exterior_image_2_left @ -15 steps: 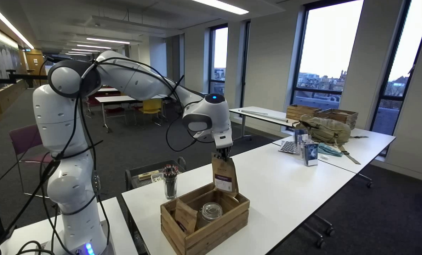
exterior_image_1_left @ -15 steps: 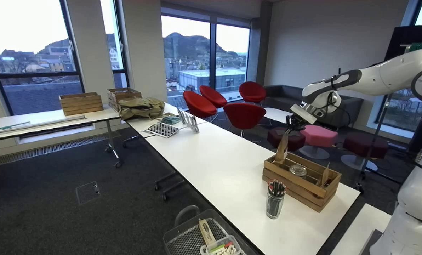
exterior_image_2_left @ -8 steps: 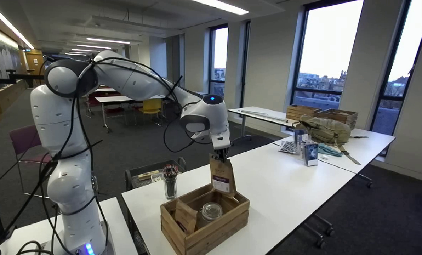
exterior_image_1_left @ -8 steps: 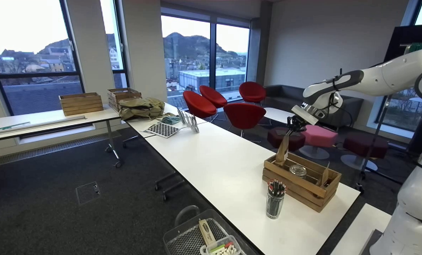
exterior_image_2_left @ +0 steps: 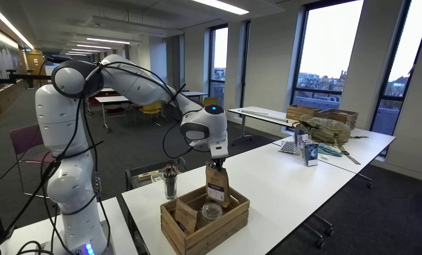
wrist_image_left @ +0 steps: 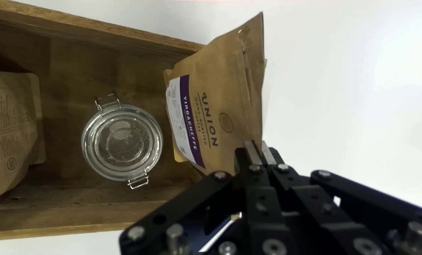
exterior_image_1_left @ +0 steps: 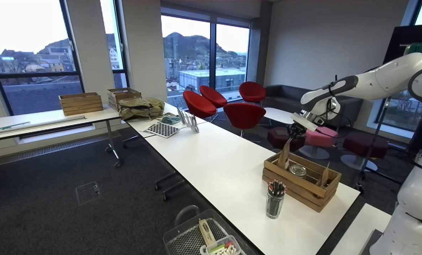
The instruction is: Remove the brown bags from the box then put them back inside
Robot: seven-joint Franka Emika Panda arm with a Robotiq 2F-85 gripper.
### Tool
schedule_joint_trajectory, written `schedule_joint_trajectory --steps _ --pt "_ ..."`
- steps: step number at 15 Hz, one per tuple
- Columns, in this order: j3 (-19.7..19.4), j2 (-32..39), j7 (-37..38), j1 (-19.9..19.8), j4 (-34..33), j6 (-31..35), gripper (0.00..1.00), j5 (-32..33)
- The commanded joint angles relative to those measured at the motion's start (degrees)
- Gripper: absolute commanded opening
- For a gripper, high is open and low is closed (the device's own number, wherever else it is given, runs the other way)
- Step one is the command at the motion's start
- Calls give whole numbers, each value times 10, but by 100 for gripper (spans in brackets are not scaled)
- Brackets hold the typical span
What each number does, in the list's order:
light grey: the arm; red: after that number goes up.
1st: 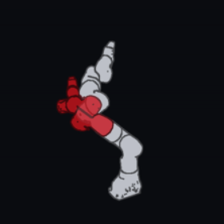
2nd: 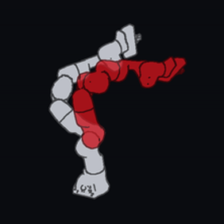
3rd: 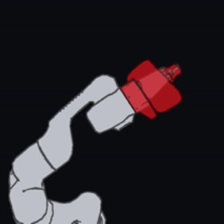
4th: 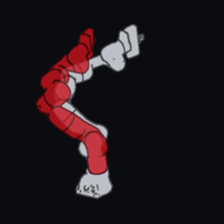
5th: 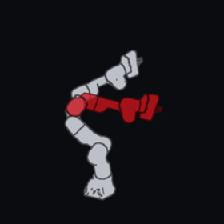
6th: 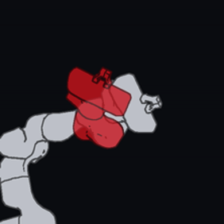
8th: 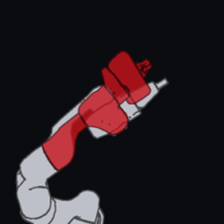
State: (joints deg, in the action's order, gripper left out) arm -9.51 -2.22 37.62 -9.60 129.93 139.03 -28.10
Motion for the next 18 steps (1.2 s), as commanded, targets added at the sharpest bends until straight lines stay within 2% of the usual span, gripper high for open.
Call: schedule_joint_trajectory --steps 1,6,7,8,9,12,18 --pt "2 21 -13 2 -1 1 0 -9" --pt "6 63 -65 7 -13 -11 0 -9" --pt "7 68 -85 8 -16 -26 25 8" --pt "8 71 -106 9 -18 -33 27 10" --pt "10 73 -124 10 -21 -44 32 18" --pt "17 74 -158 15 -35 -112 58 51" --pt "42 11 -119 53 -73 -308 99 221"
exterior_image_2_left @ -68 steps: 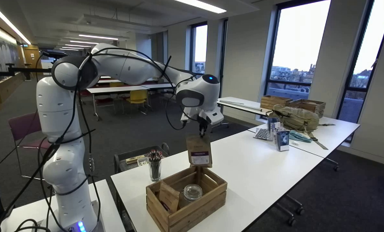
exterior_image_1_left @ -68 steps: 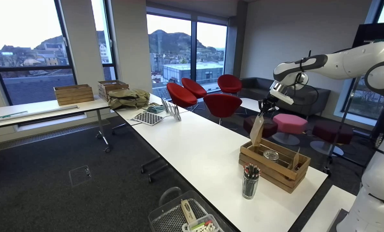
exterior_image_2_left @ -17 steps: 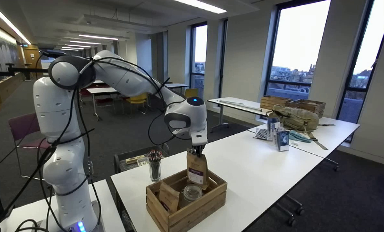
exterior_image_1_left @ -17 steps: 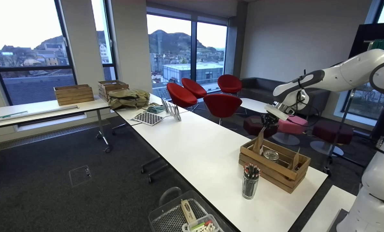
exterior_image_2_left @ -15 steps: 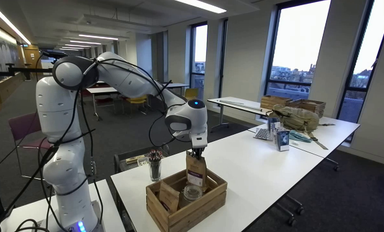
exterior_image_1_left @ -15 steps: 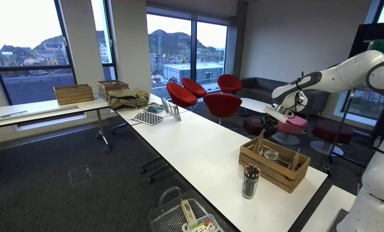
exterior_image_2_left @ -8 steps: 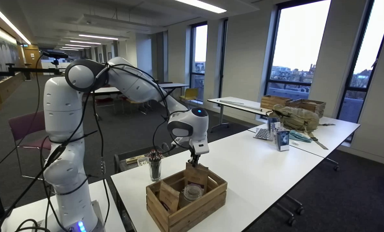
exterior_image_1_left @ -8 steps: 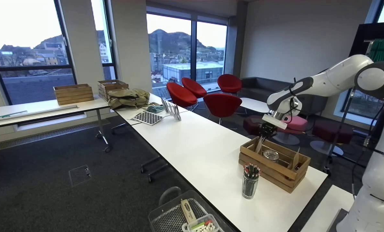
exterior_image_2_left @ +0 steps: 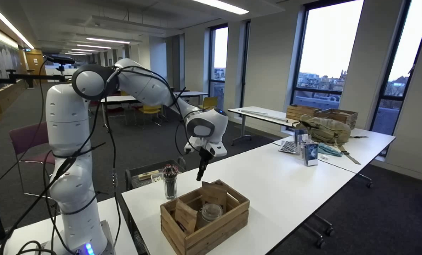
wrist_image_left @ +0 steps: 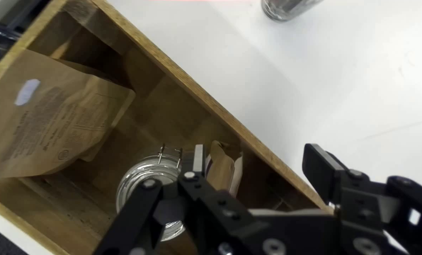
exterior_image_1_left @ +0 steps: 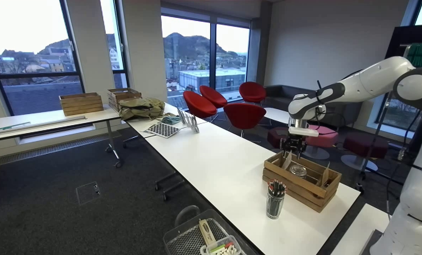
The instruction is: Remove the brown bags from the box then put them back inside
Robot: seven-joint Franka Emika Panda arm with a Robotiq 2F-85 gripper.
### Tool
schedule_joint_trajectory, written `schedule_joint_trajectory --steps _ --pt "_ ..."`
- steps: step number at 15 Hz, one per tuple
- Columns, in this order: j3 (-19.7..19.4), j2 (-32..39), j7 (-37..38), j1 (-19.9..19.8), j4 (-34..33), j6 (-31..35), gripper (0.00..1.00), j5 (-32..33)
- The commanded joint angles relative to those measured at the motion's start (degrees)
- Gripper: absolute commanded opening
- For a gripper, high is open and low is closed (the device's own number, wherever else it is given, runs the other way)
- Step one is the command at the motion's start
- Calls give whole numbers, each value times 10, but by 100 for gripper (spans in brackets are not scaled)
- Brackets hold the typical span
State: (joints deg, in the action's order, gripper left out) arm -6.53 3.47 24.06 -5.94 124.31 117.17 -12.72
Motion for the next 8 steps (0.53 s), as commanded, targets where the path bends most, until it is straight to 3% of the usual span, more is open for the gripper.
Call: schedule_joint_trajectory --steps 1,5,8 --pt "20 -53 13 24 -28 -126 100 88" --pt "60 -81 -20 52 -60 -243 100 138" --pt "87 -84 -53 72 -65 -282 100 164"
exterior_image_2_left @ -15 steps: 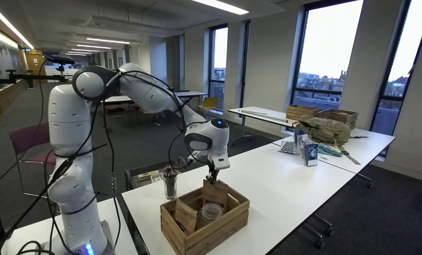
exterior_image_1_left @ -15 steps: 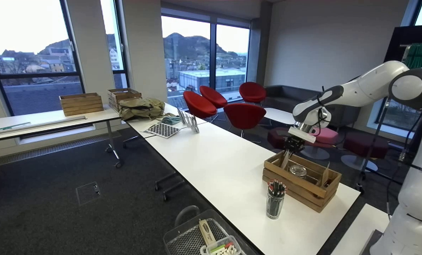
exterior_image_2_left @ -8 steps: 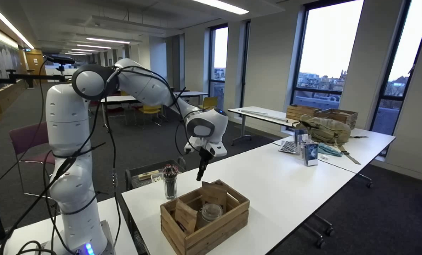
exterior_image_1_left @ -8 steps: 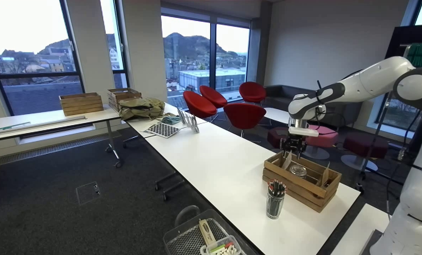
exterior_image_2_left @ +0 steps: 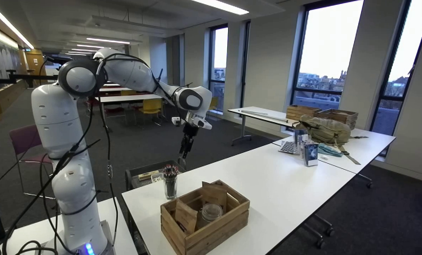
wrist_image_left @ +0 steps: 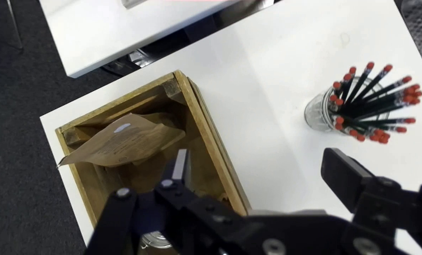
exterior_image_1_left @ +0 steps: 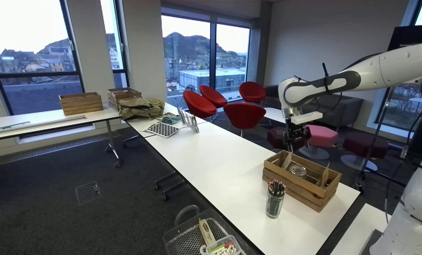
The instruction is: Remove the brown bags from the box then put them back inside
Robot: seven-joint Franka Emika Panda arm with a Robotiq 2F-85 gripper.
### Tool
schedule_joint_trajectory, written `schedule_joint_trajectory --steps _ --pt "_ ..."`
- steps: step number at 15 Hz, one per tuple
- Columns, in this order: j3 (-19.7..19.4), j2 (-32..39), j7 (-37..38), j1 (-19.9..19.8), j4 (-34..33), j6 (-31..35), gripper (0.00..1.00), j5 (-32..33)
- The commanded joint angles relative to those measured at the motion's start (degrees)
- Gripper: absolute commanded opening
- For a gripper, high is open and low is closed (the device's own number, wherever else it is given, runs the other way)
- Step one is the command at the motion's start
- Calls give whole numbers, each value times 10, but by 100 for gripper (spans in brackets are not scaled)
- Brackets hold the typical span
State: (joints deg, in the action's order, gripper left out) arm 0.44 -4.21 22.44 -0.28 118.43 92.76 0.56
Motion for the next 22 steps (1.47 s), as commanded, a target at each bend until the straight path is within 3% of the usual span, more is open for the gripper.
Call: schedule_joint_trajectory --steps 1,22 --pt "24 -6 -52 21 -5 -41 100 42" --pt "31 4 -54 26 -2 -25 100 42"
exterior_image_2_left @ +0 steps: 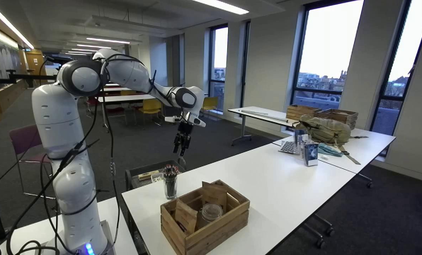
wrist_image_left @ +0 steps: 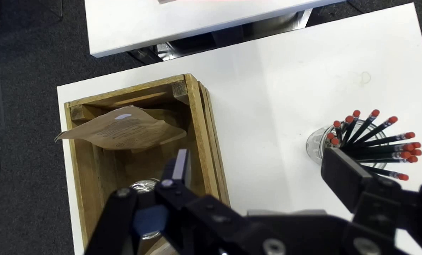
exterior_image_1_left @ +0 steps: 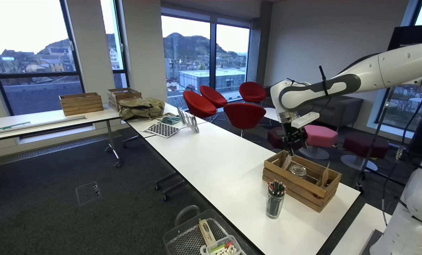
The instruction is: Remove the brown bags from the box then put them back inside
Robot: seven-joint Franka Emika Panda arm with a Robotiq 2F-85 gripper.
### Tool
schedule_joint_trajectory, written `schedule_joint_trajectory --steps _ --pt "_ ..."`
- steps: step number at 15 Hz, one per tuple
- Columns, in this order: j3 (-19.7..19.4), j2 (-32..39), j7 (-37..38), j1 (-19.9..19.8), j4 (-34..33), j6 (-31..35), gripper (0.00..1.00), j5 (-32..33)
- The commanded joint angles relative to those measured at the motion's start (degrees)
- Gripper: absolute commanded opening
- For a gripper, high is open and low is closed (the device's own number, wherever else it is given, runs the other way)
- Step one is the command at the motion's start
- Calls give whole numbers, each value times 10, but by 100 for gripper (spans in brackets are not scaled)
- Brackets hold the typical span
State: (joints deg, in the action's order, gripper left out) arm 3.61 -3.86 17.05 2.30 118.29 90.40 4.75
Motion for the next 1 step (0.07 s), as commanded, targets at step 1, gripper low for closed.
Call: schedule_joint_trajectory --steps 1 --pt "-1 0 0 1 -1 -1 100 0"
